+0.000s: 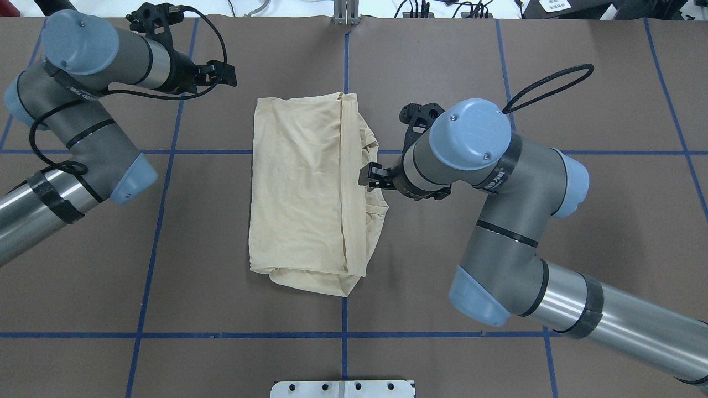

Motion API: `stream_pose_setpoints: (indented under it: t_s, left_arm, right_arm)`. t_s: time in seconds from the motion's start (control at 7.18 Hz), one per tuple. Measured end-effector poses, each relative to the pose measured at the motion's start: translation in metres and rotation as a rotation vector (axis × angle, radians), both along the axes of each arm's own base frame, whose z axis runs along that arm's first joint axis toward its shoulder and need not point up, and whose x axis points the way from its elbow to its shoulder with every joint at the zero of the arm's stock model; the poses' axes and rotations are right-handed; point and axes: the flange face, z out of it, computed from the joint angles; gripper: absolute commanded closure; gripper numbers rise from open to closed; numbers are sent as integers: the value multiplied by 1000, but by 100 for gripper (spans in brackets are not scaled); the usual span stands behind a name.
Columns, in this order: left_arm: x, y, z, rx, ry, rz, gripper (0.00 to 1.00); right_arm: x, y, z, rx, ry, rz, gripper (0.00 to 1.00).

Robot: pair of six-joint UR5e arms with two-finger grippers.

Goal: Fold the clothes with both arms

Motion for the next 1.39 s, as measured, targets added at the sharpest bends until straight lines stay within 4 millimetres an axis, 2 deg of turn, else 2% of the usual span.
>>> stream_pose_setpoints:
  t_s: [0.28, 0.56, 0.97, 1.39]
  left_arm:
    - [-12, 15, 7, 0, 6, 10, 0]
    - [-13, 18, 10, -3, 4, 12, 0]
    - [-10, 18, 14, -9, 0, 16, 0]
    - [-4, 18, 20, -13, -3, 20, 0]
  right_arm:
    - [-61, 19, 7, 61, 103, -23, 0]
    - [-93, 26, 16, 83, 160, -50, 0]
    - [-119, 21, 22, 88, 209, -78, 0]
    - [-120, 22, 28, 77, 246, -95, 0]
